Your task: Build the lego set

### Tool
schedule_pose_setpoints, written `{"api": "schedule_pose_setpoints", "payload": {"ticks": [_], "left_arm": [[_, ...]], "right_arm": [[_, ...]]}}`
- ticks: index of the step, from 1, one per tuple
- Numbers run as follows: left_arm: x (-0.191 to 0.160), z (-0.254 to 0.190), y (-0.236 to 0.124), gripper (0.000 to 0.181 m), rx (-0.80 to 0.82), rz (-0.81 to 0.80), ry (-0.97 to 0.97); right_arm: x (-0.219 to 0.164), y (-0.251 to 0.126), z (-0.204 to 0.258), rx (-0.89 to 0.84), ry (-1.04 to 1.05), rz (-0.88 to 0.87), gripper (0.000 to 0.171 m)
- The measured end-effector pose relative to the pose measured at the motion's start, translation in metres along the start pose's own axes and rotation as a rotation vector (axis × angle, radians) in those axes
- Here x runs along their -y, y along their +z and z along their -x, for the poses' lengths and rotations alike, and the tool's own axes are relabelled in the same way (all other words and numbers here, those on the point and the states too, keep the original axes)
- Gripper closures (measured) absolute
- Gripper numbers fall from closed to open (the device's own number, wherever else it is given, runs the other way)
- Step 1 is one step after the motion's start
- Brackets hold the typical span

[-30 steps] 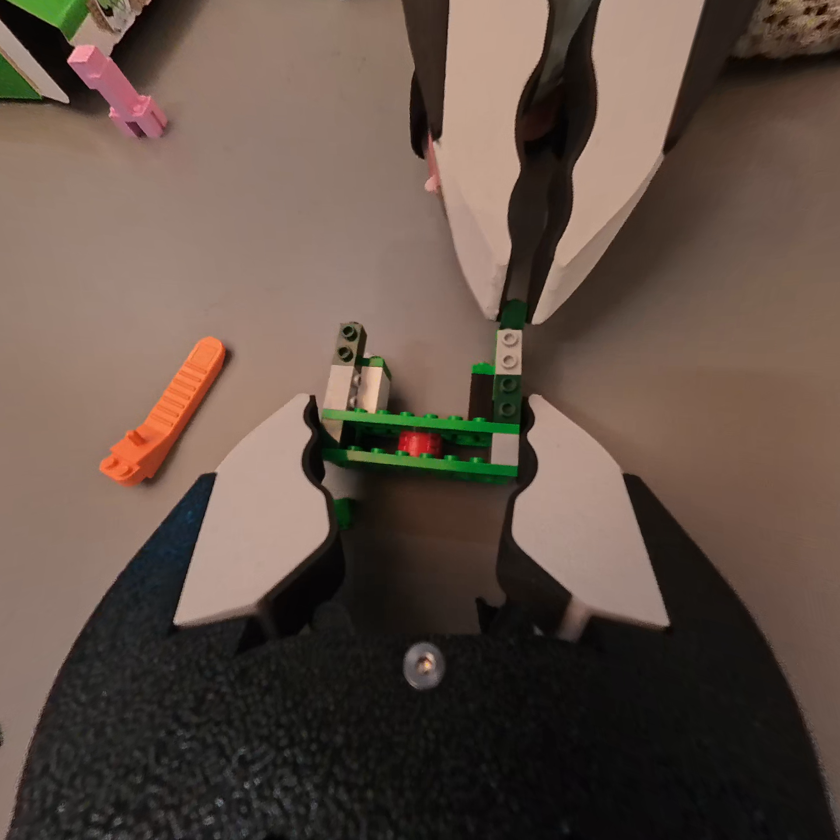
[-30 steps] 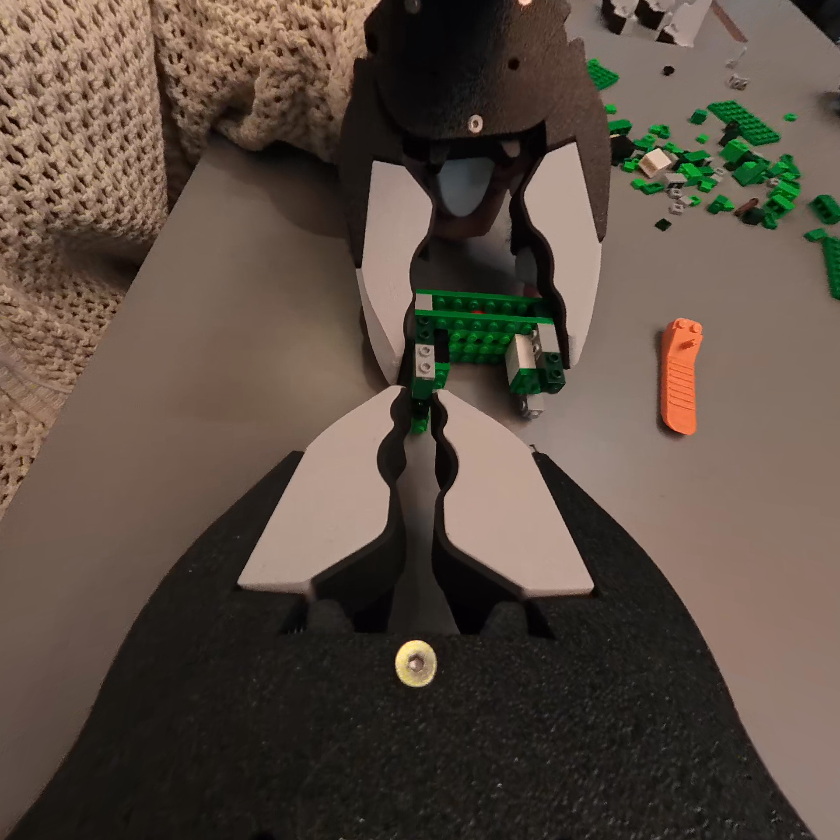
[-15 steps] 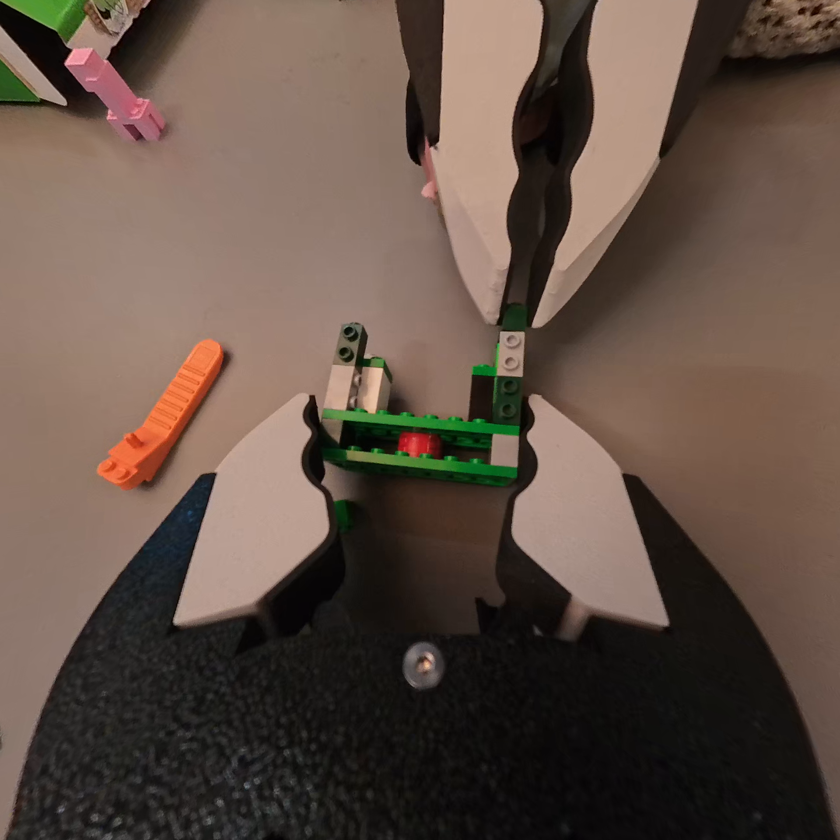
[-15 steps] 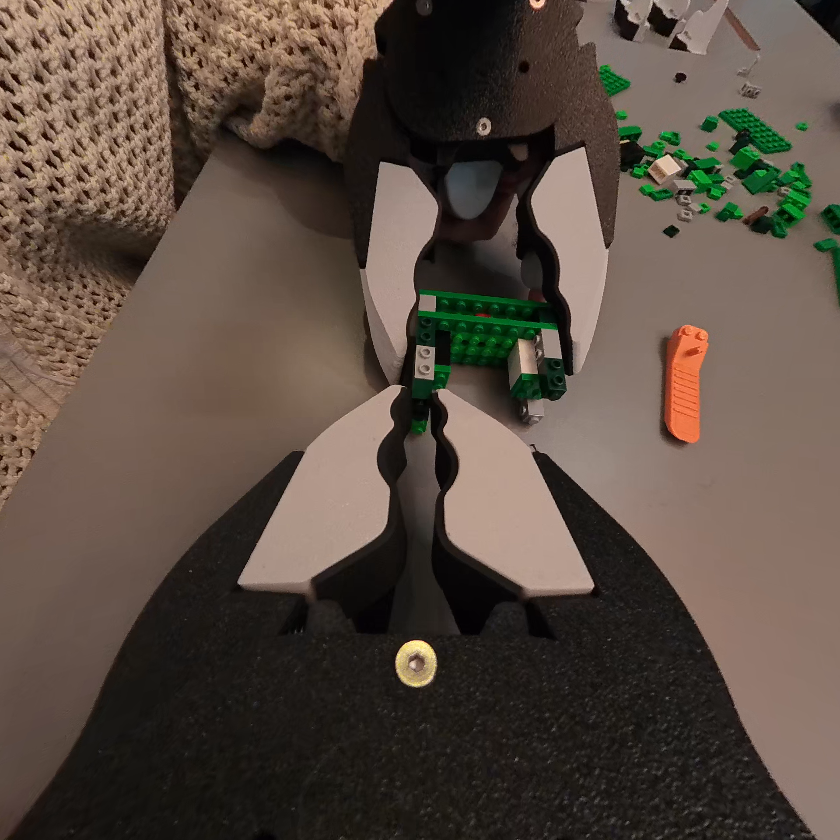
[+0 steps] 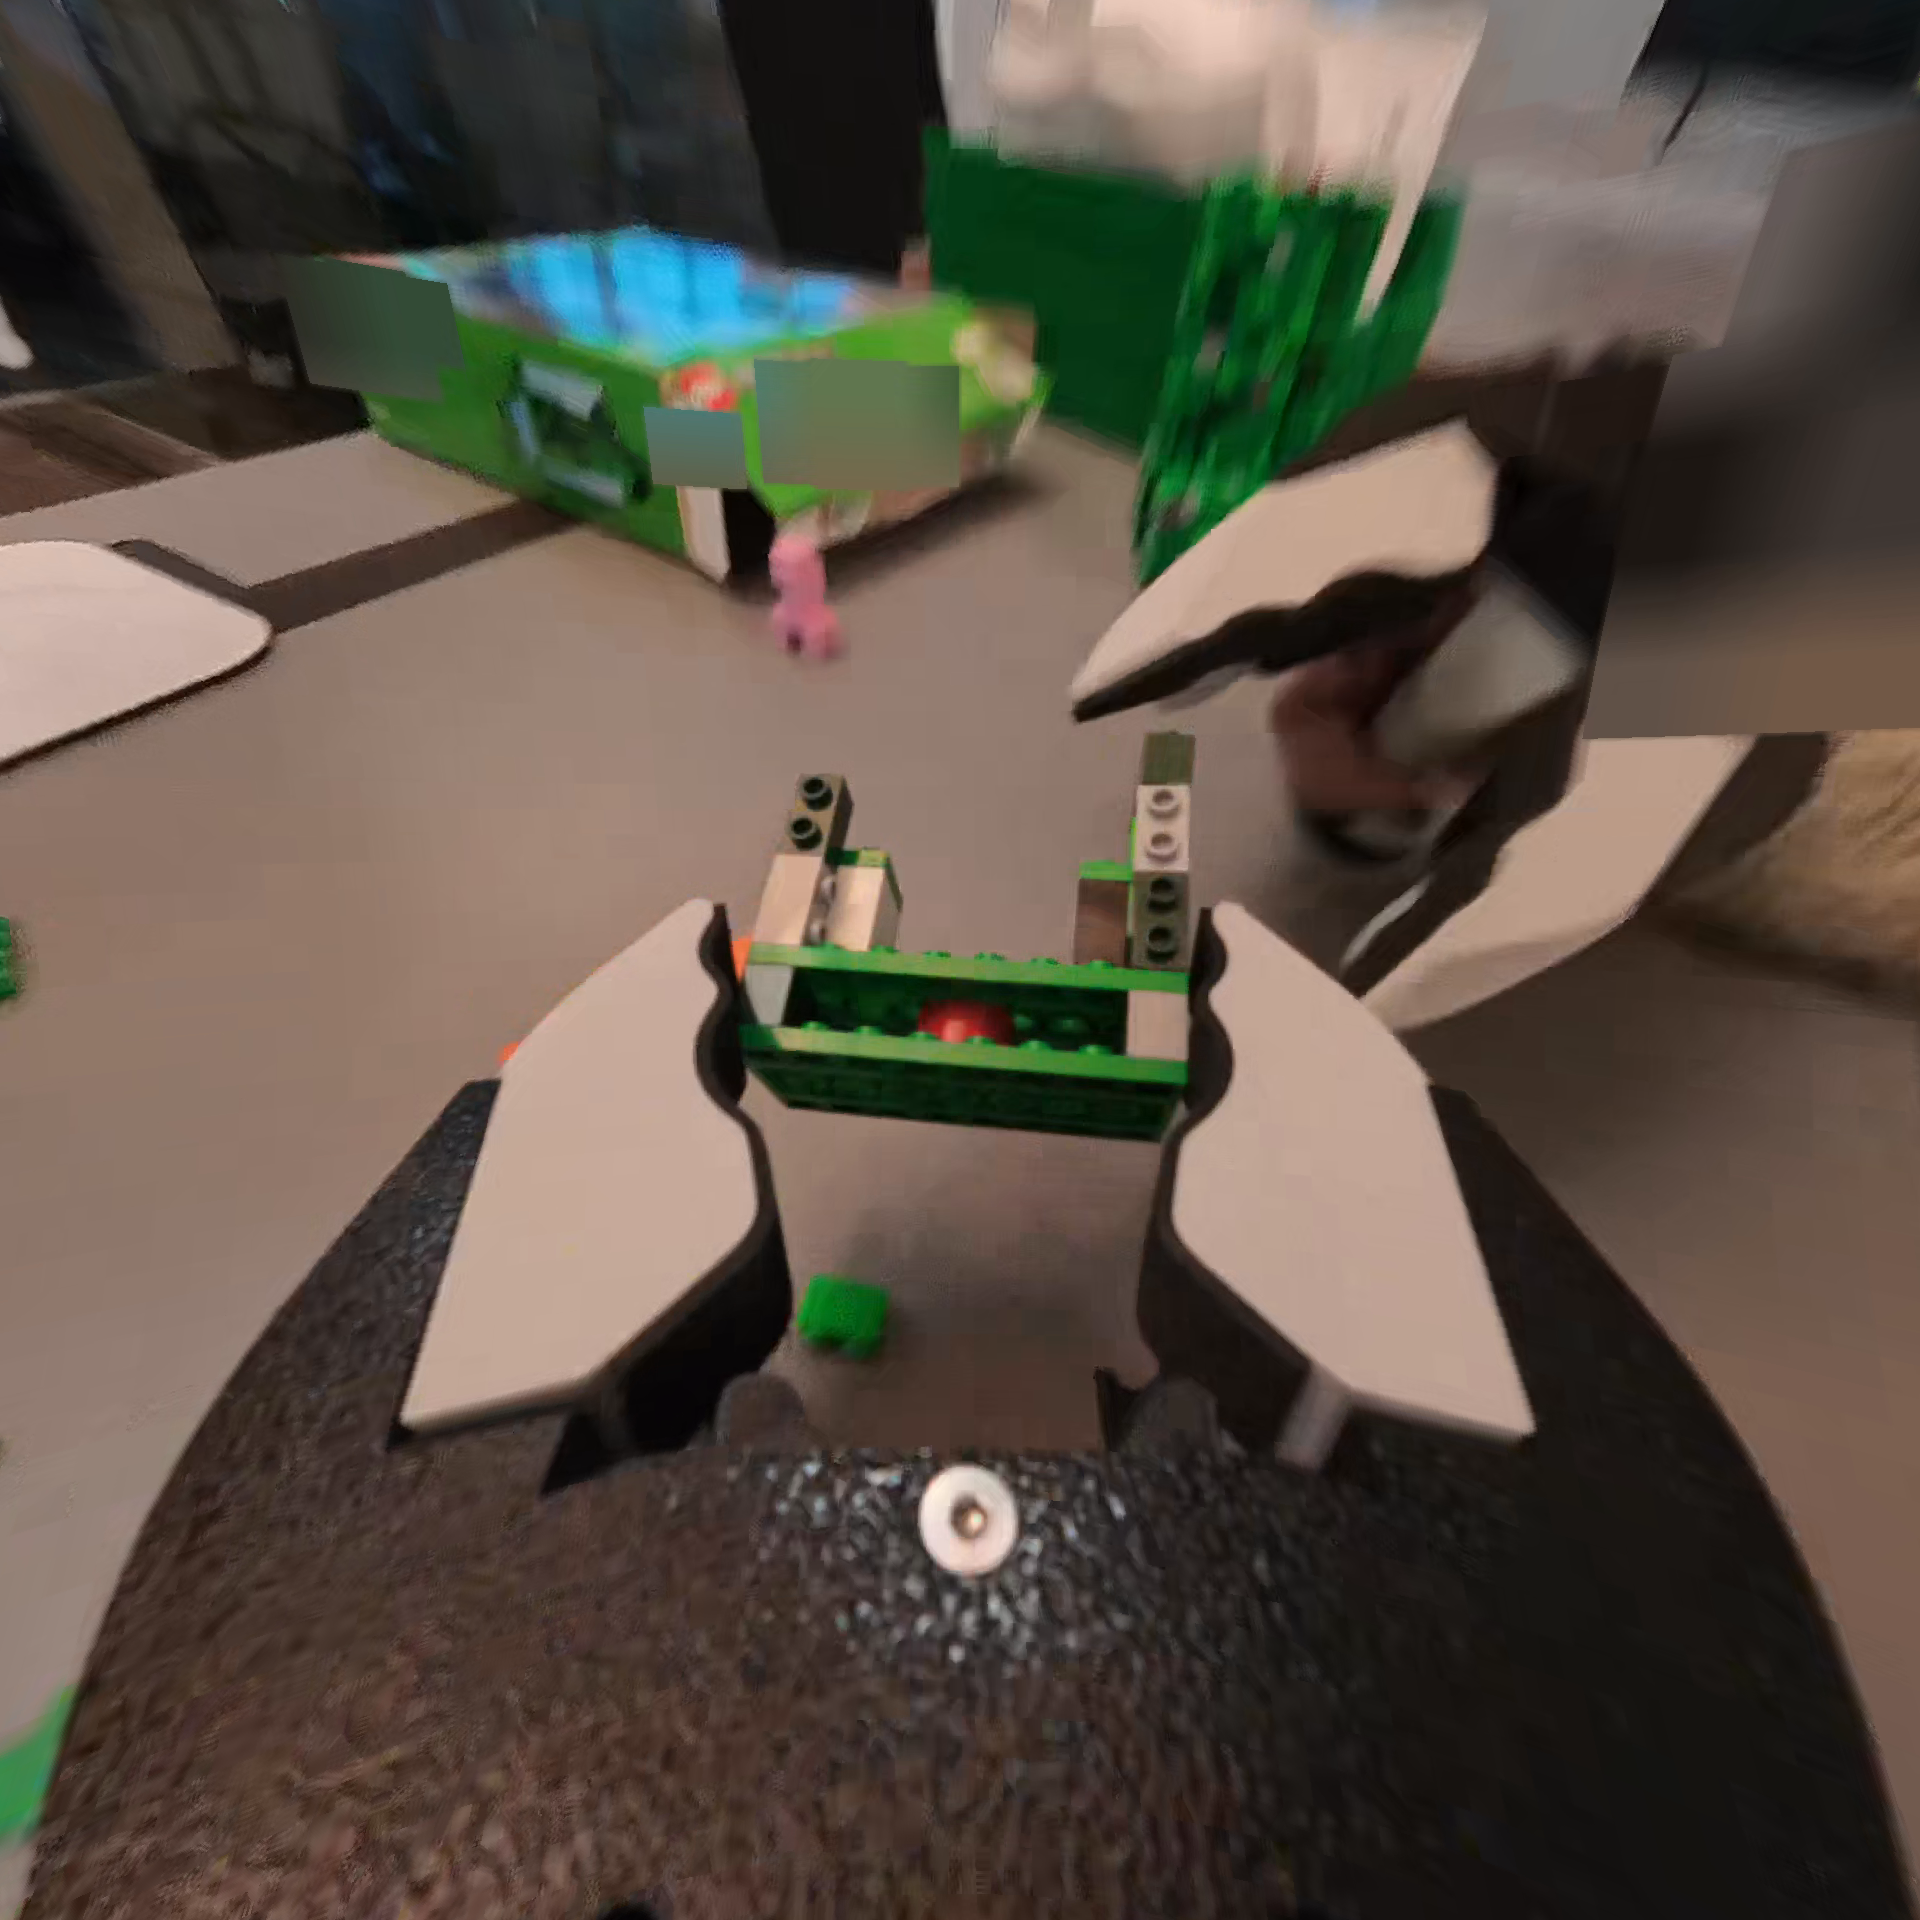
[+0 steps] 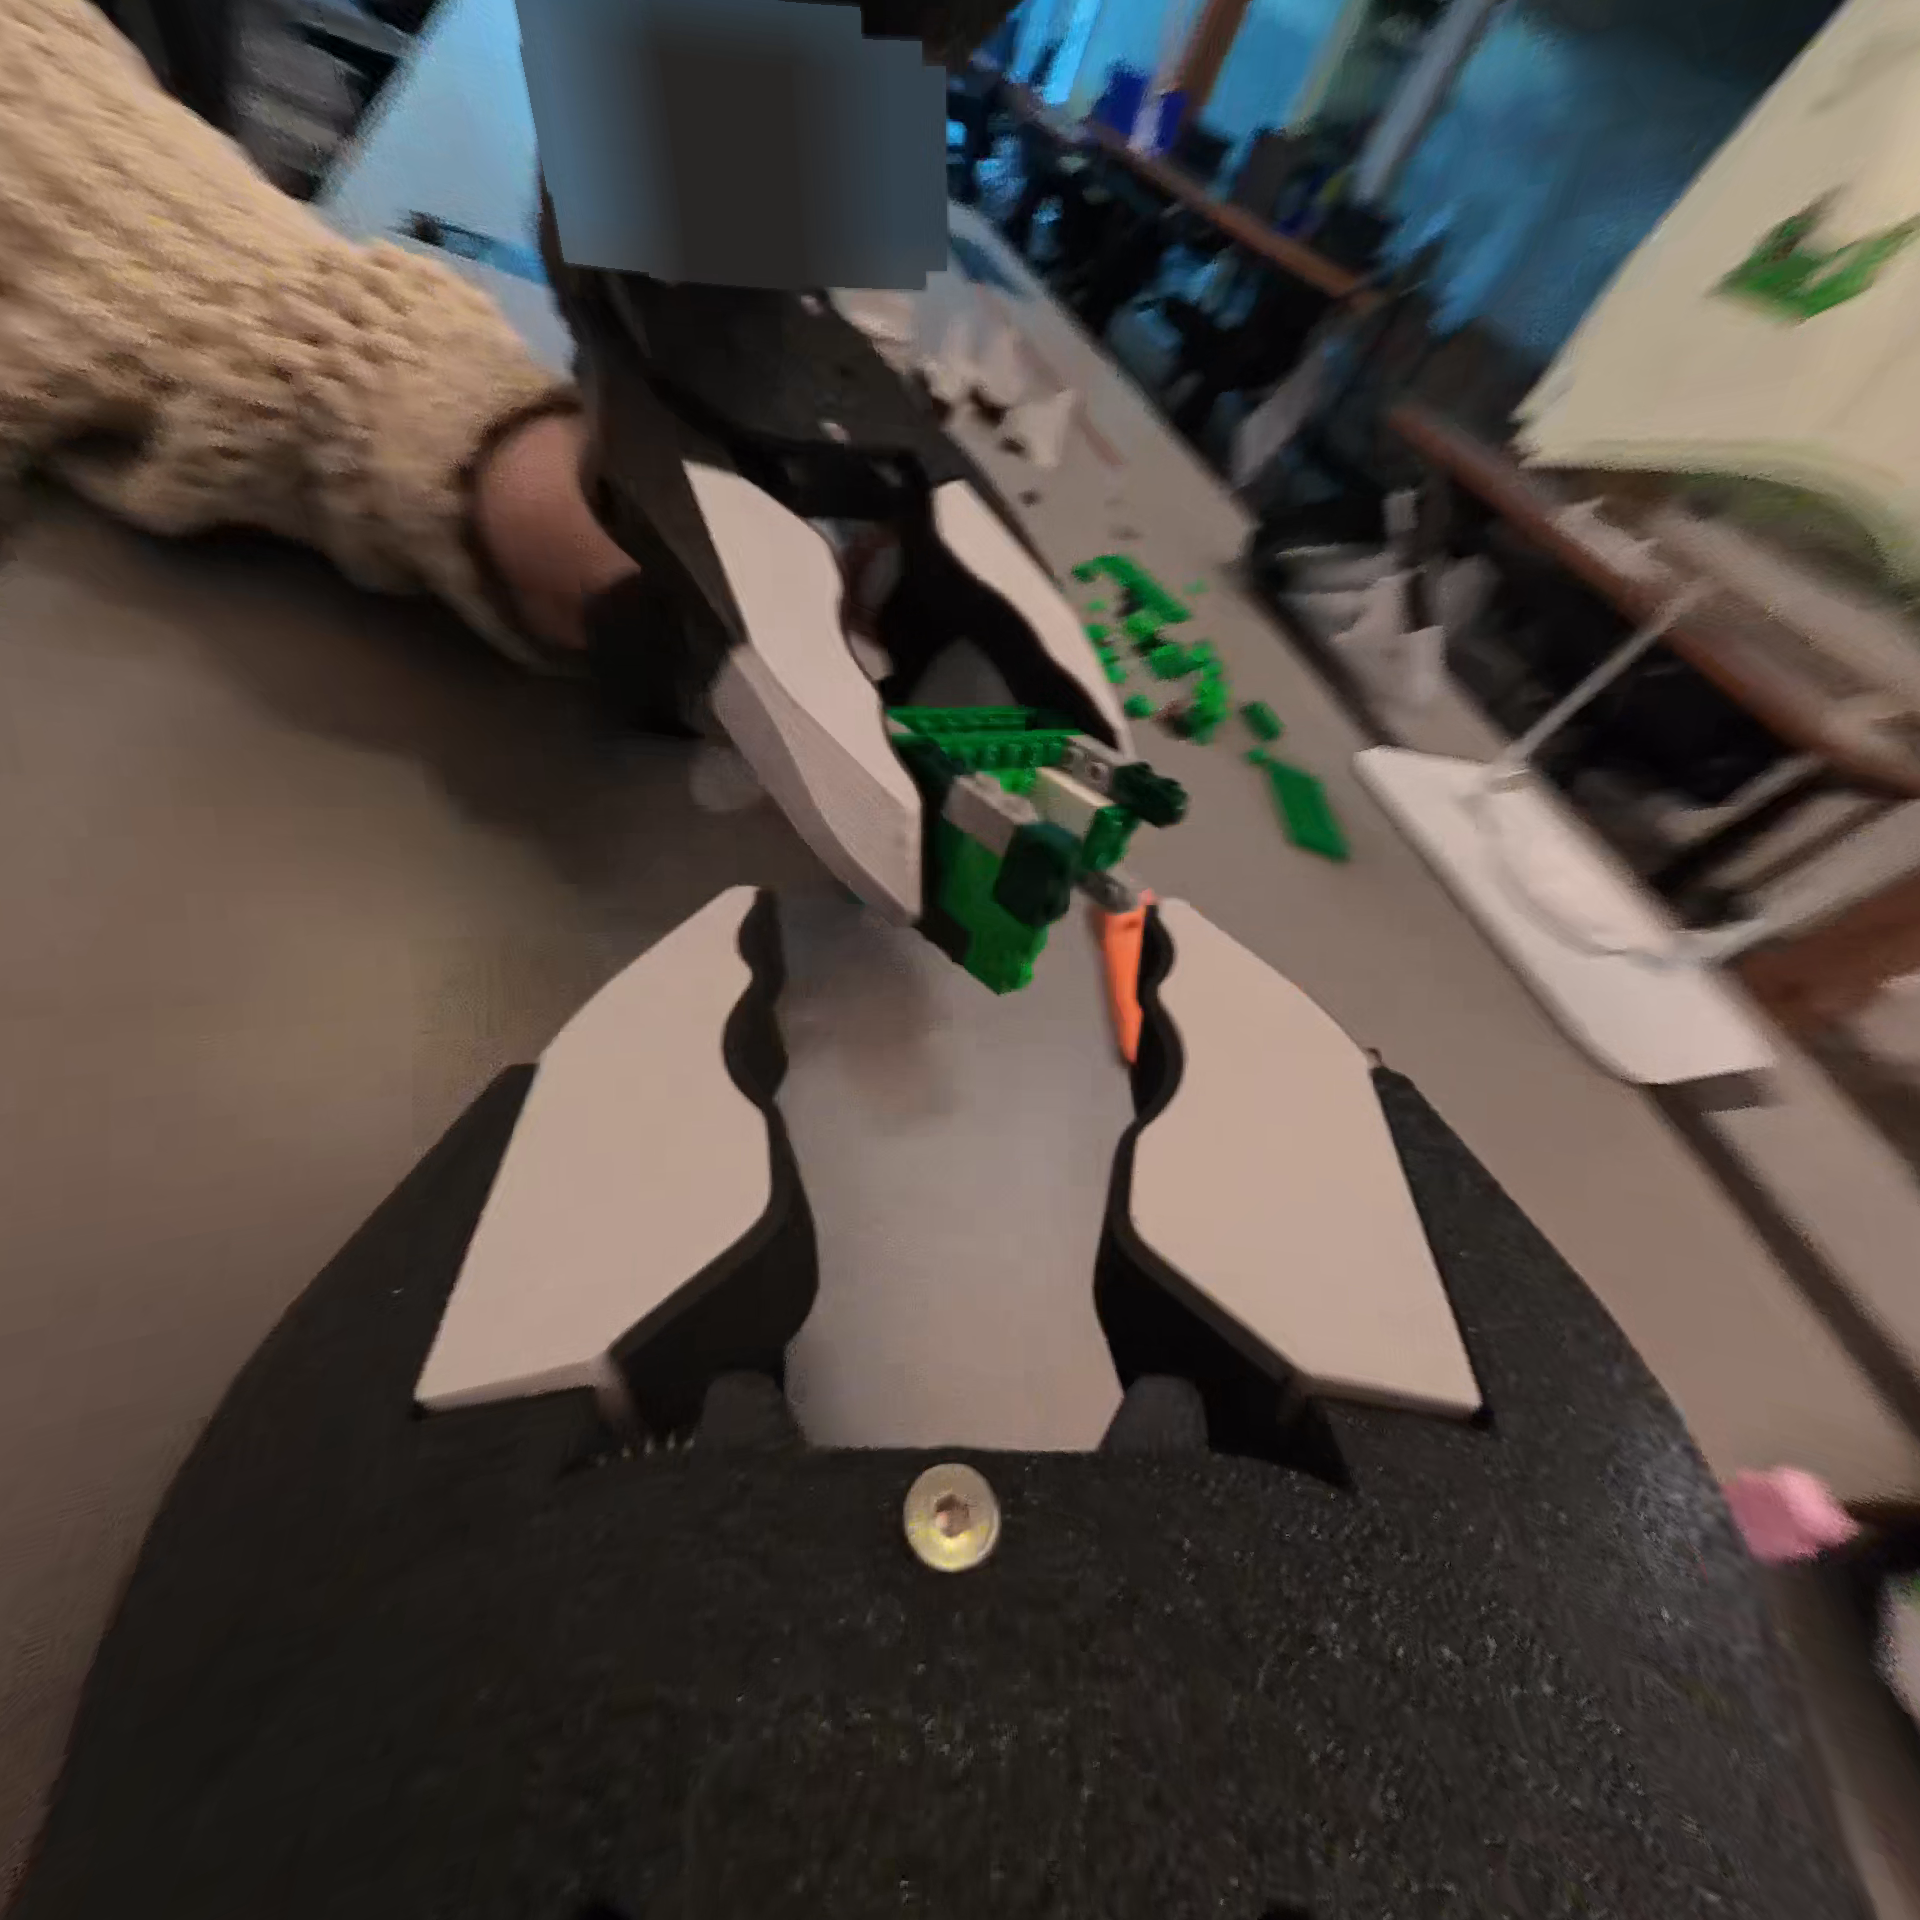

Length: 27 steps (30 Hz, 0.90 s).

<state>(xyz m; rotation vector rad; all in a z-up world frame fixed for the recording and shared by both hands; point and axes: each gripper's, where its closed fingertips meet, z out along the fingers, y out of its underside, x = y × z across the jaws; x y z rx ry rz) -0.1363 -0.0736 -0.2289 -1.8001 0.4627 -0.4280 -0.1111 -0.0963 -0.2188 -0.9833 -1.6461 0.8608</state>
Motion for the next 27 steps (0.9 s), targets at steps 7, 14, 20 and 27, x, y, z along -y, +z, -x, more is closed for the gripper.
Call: {"api": "schedule_pose_setpoints", "payload": {"ticks": [7,14,20,27], "left_arm": [[0.037,-0.014,-0.009,0.099,-0.146,-0.256,-0.393],[0.038,-0.022,-0.007,0.099,-0.217,-0.291,-0.517],[0.036,-0.023,-0.006,0.099,-0.241,-0.29,-0.56],[0.035,-0.024,-0.006,0.099,-0.274,-0.304,-0.601]], "right_arm": [[0.027,0.008,-0.017,-0.346,-0.316,-0.004,0.077],[0.046,0.014,-0.015,-0.473,-0.455,-0.008,0.092],[0.044,0.015,-0.015,-0.472,-0.415,0.011,0.096],[0.044,0.016,-0.013,-0.479,-0.388,0.015,0.097]]}}
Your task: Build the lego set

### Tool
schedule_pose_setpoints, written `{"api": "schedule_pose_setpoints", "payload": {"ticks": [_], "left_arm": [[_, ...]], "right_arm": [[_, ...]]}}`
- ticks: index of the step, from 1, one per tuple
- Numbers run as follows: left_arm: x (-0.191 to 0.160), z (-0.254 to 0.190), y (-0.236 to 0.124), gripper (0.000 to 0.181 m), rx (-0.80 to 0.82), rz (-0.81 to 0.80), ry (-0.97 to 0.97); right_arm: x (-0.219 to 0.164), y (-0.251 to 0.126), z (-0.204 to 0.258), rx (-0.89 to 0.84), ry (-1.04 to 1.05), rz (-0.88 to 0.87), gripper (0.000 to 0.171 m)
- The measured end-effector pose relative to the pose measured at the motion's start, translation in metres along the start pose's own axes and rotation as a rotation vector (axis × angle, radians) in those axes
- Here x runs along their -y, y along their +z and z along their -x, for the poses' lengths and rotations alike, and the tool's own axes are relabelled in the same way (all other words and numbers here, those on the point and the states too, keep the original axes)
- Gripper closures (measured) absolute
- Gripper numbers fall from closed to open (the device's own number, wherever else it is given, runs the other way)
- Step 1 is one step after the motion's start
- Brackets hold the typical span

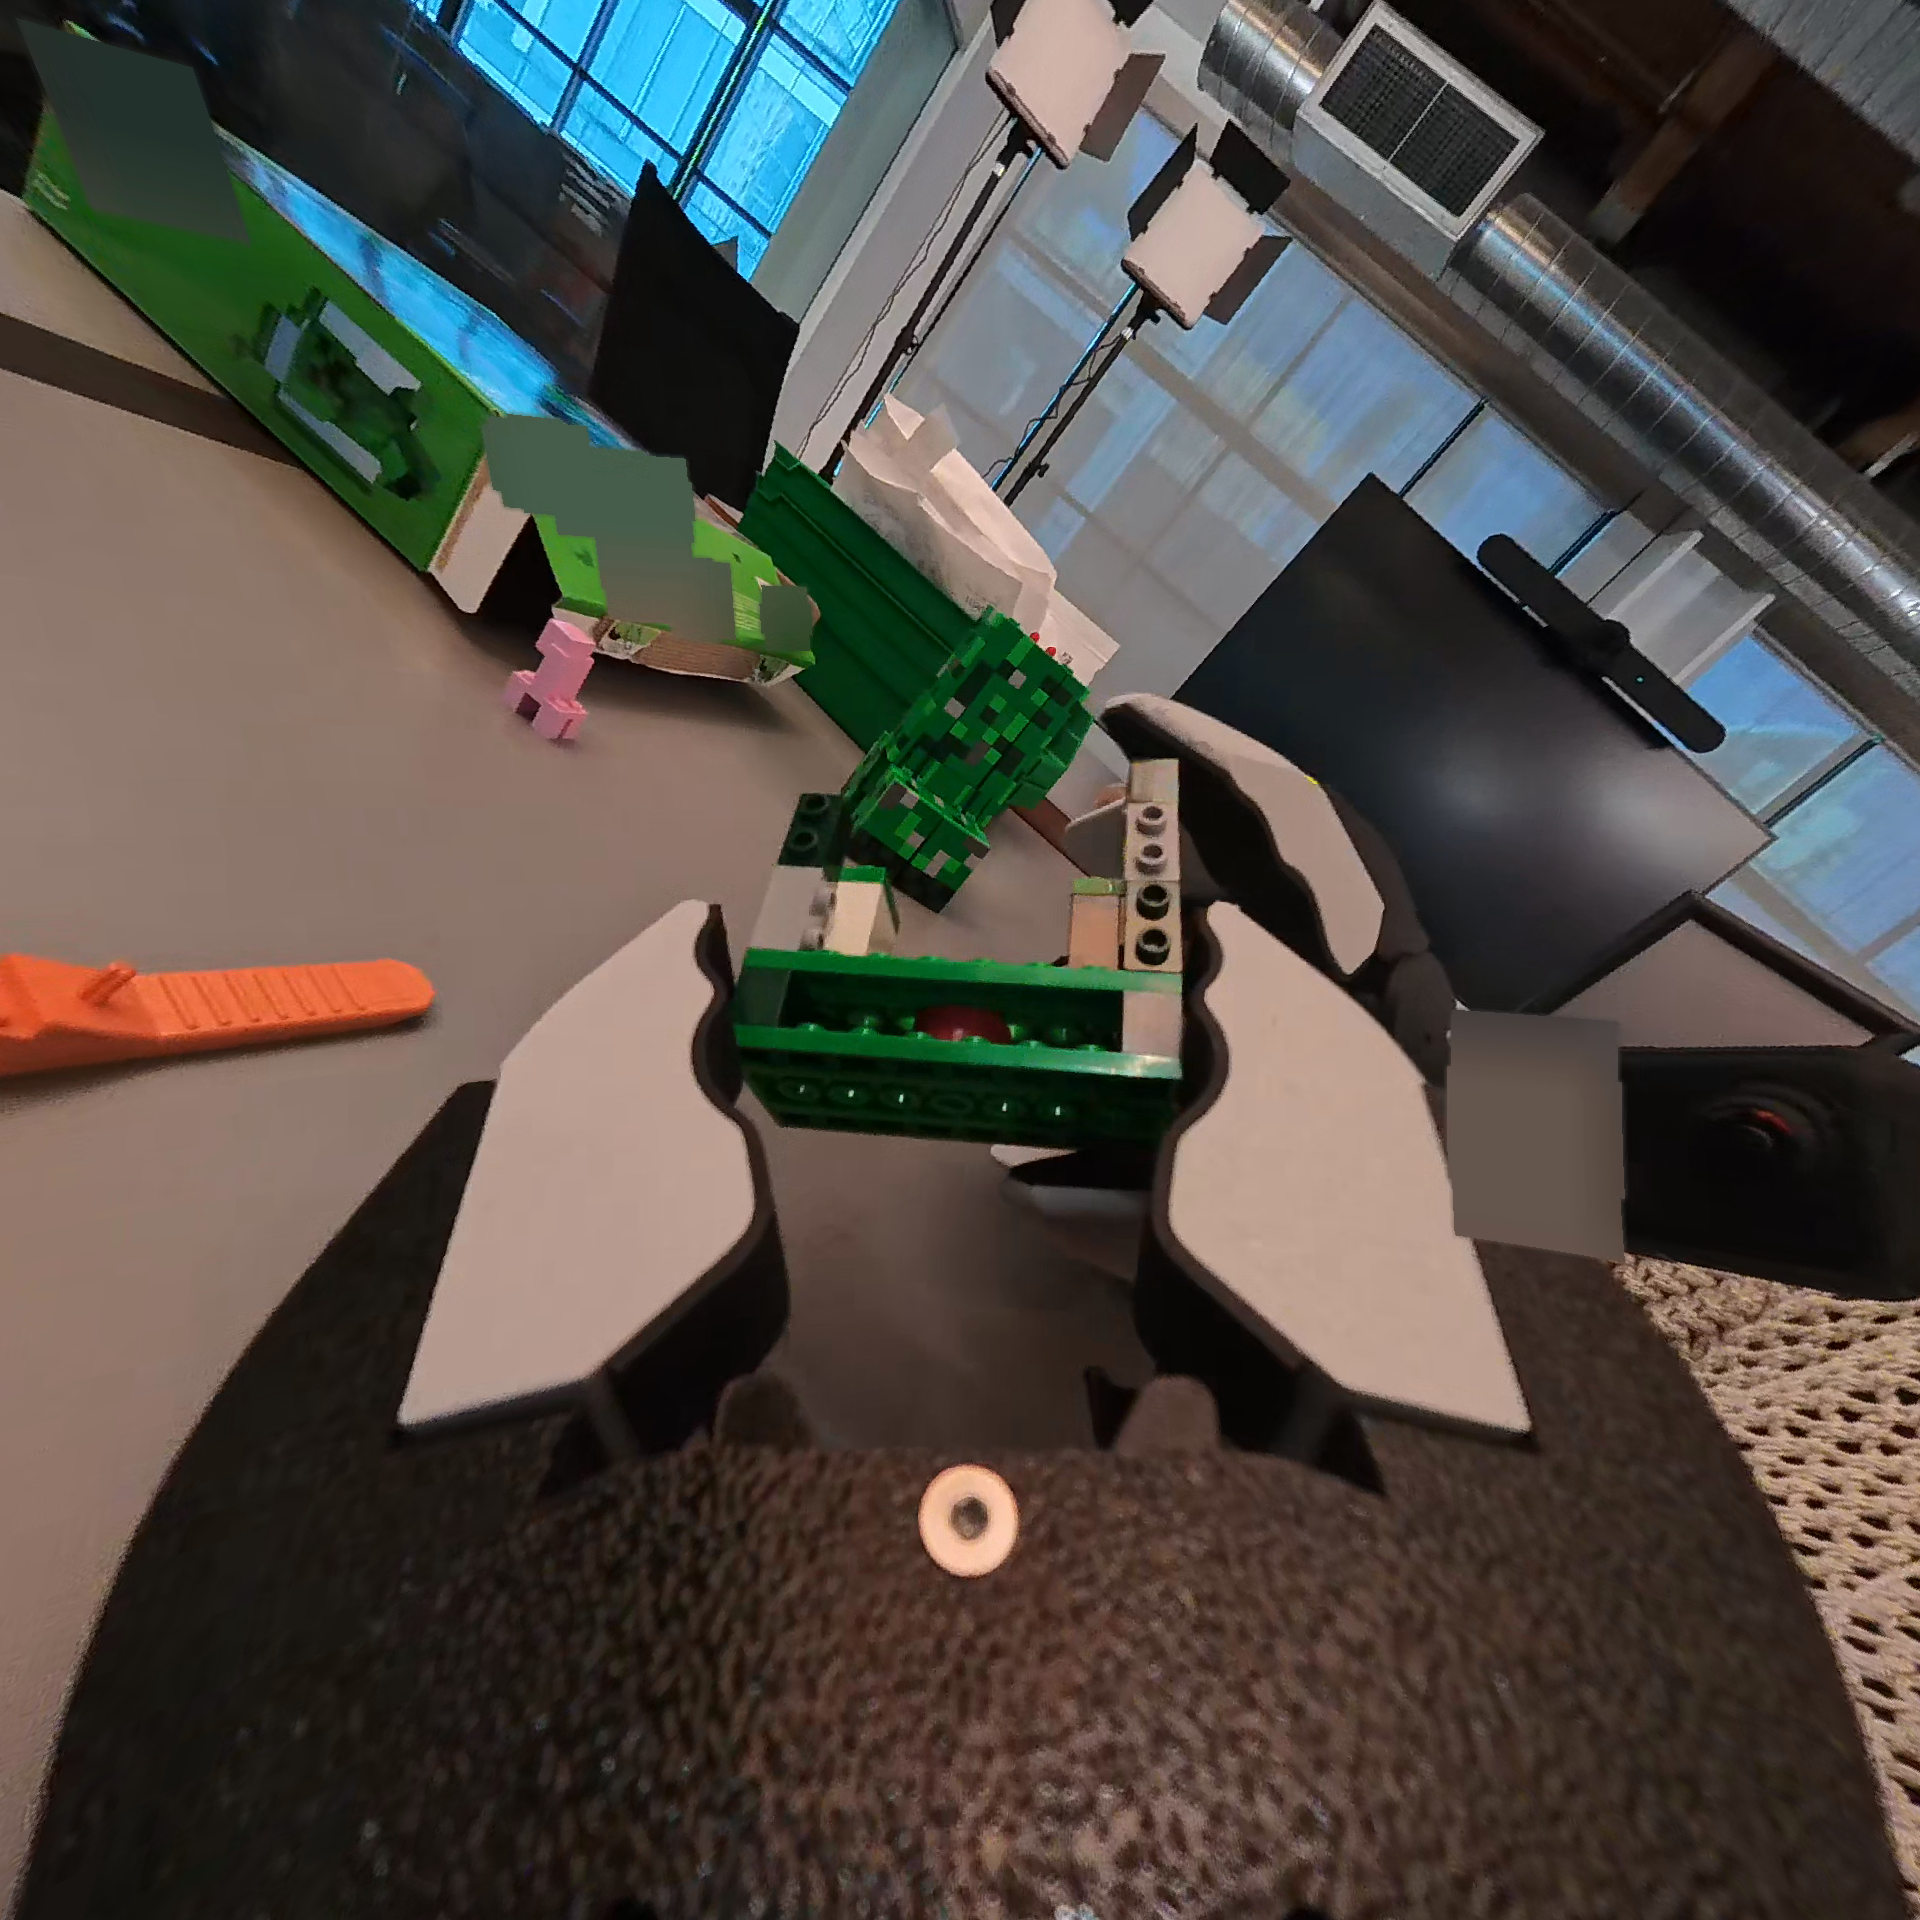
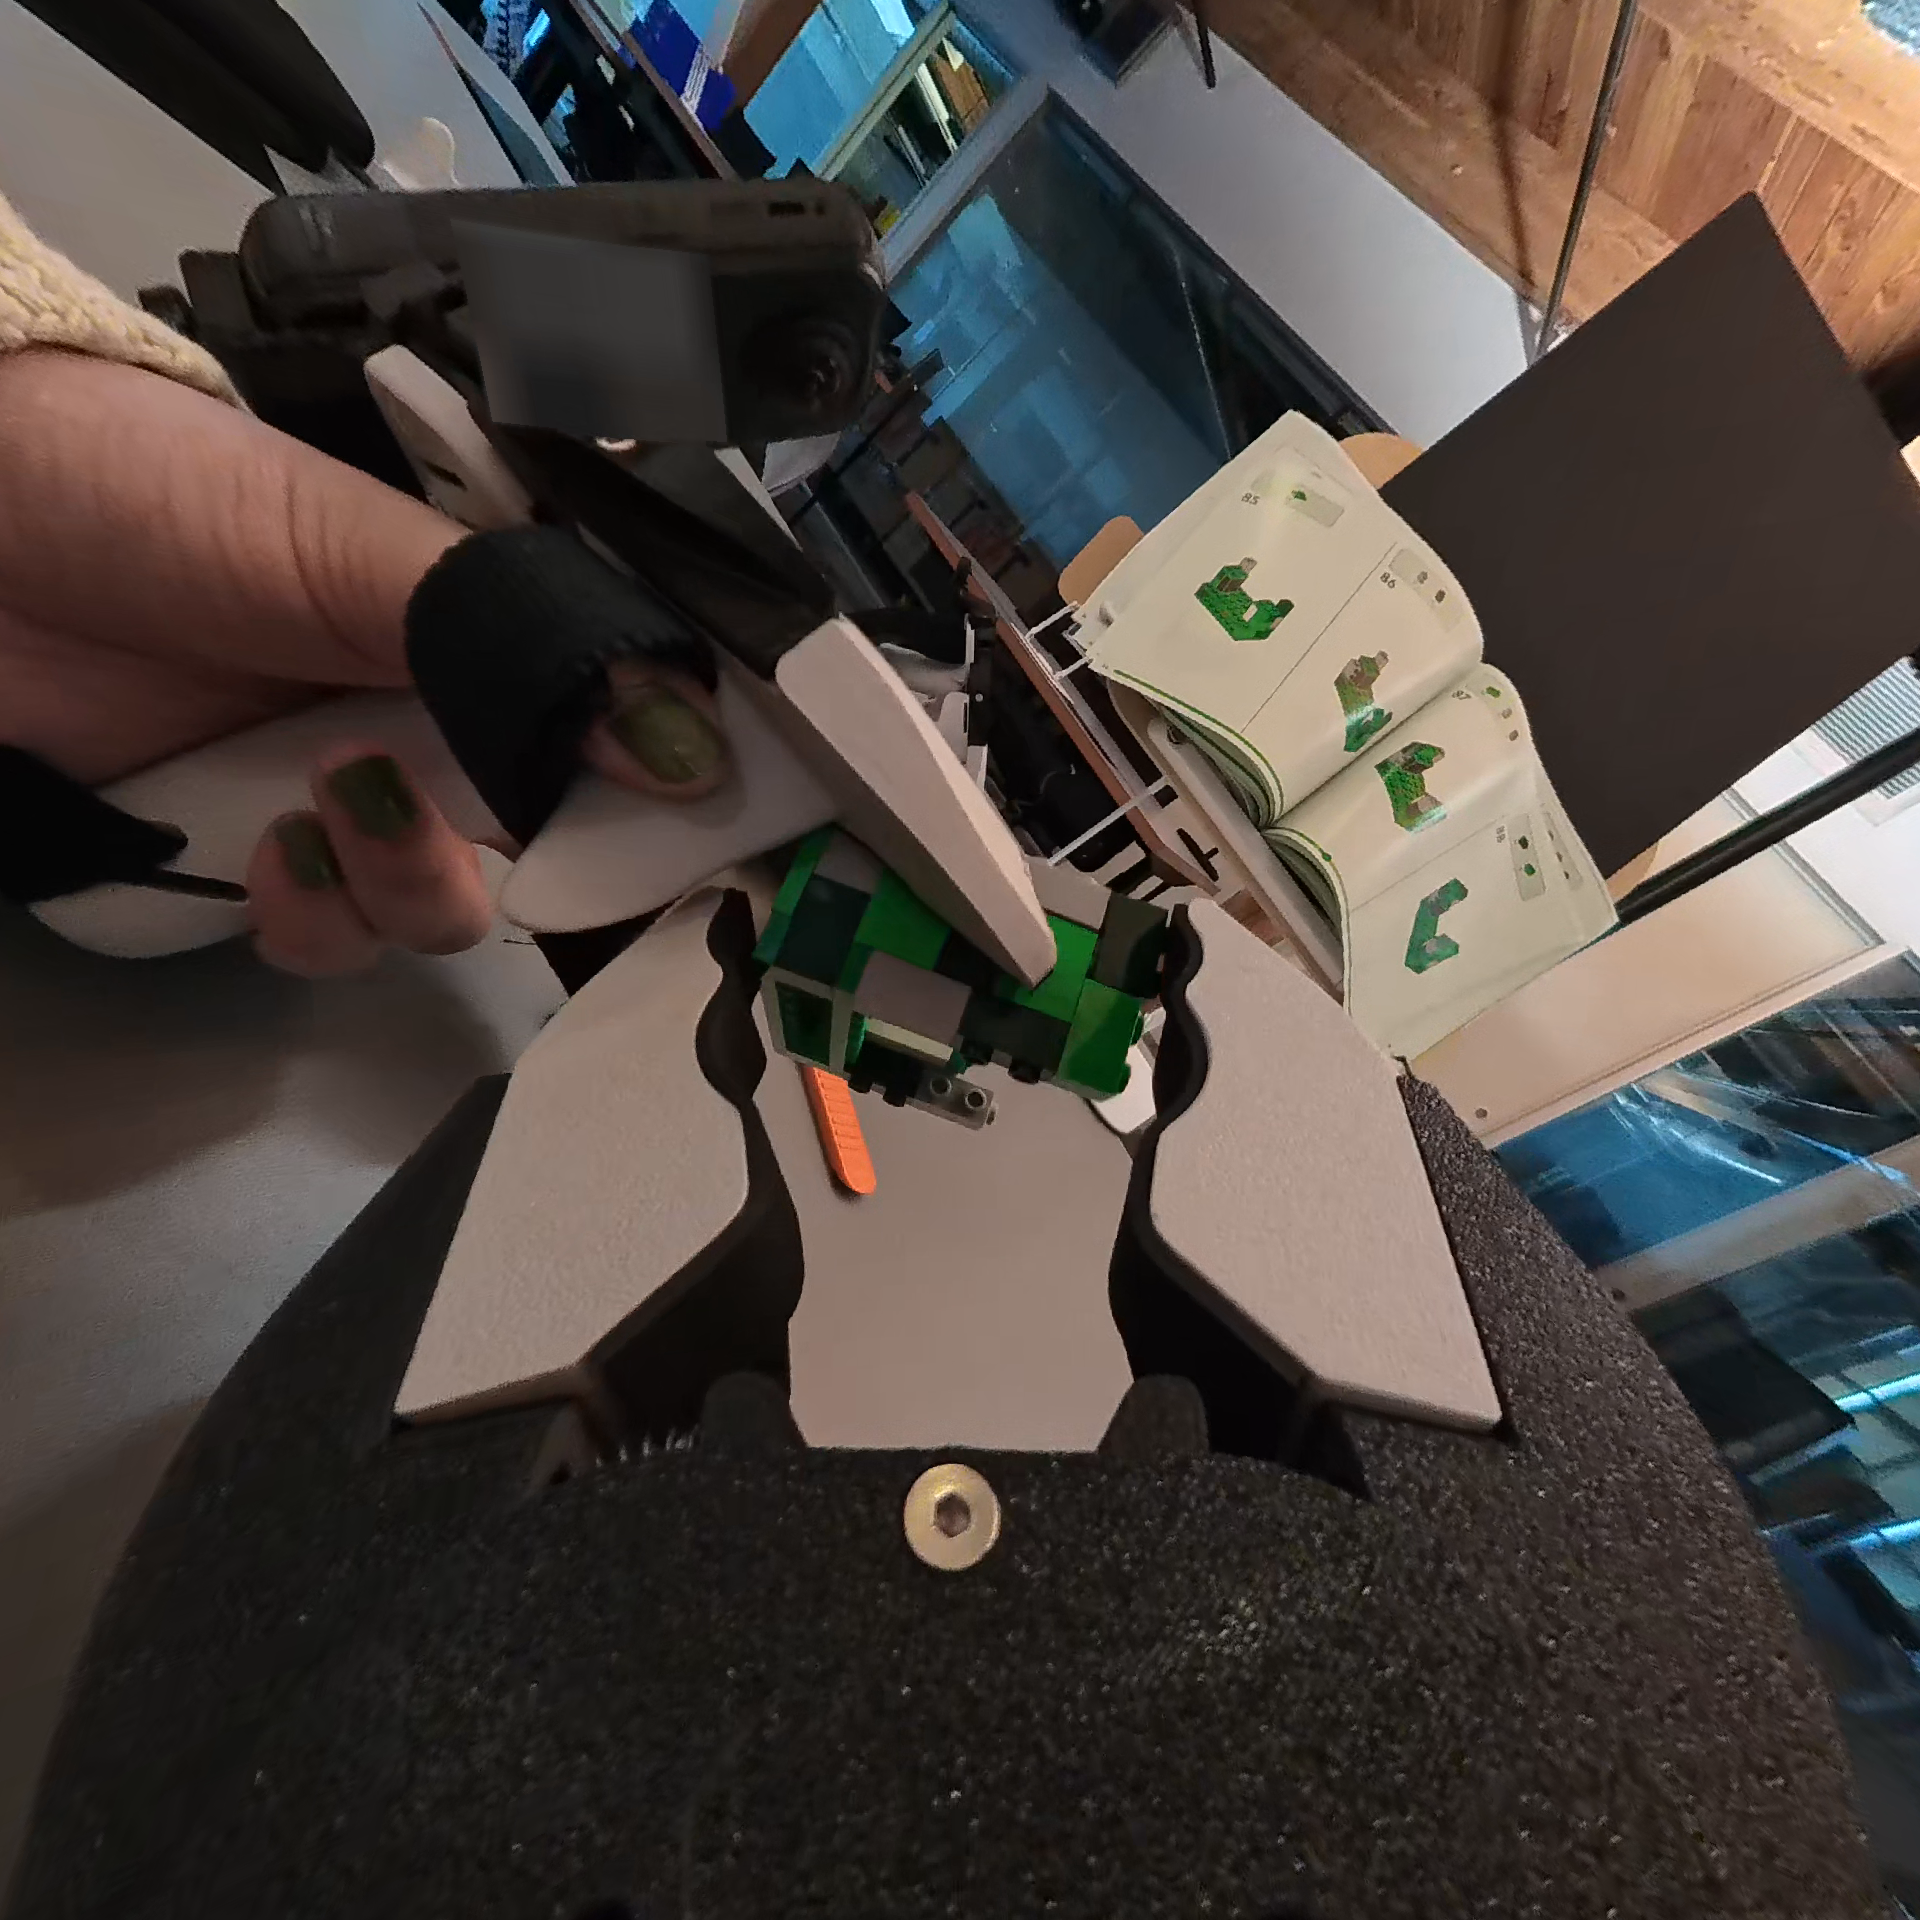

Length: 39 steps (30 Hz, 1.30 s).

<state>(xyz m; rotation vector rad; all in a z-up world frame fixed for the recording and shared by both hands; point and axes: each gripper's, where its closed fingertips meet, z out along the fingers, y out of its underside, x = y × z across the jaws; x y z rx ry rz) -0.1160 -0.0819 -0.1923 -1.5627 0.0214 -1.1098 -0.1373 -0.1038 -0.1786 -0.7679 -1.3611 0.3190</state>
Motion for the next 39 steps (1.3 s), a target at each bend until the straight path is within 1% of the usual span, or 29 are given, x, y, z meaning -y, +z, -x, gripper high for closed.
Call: {"api": "schedule_pose_setpoints", "payload": {"ticks": [14,17,18,19,20,23,26,29,32,36,39], "left_arm": [[-0.007,0.003,0.001,0.099,-0.007,0.025,-0.018],[-0.006,0.0,0.002,0.099,-0.039,0.042,-0.019],[-0.002,0.0,0.001,0.099,-0.037,0.037,0.022],[0.002,0.0,-0.001,0.099,-0.026,0.033,0.071],[0.006,0.002,-0.003,0.099,-0.008,0.034,0.13],[0.017,0.017,-0.013,0.099,0.098,0.05,0.336],[0.019,0.025,-0.022,0.098,0.139,0.078,0.434],[0.015,0.032,-0.024,0.099,0.189,0.132,0.549],[-0.002,0.029,-0.017,0.099,0.197,0.222,0.656],[-0.042,0.031,-0.005,0.098,0.231,0.446,0.857],[-0.067,0.037,-0.004,0.098,0.244,0.6,0.981]], "right_arm": [[-0.004,-0.001,0.004,0.047,0.002,-0.013,0.098],[-0.001,-0.003,0.003,0.054,0.011,-0.061,0.096],[-0.002,-0.004,0.003,0.062,0.003,-0.066,0.083],[-0.01,-0.006,0.002,0.066,-0.002,-0.043,0.076],[-0.018,-0.008,-0.001,0.07,-0.002,-0.031,0.074],[-0.037,-0.017,-0.016,0.055,0.068,-0.086,0.082],[-0.055,-0.015,-0.033,0.052,0.293,-0.109,0.084],[-0.062,-0.016,-0.046,0.052,0.504,-0.138,0.088],[-0.064,-0.019,-0.054,0.03,0.543,-0.158,0.092],[-0.066,-0.021,-0.057,0.016,0.534,-0.159,0.093],[-0.065,-0.02,-0.057,0.026,0.552,-0.166,0.094]]}}
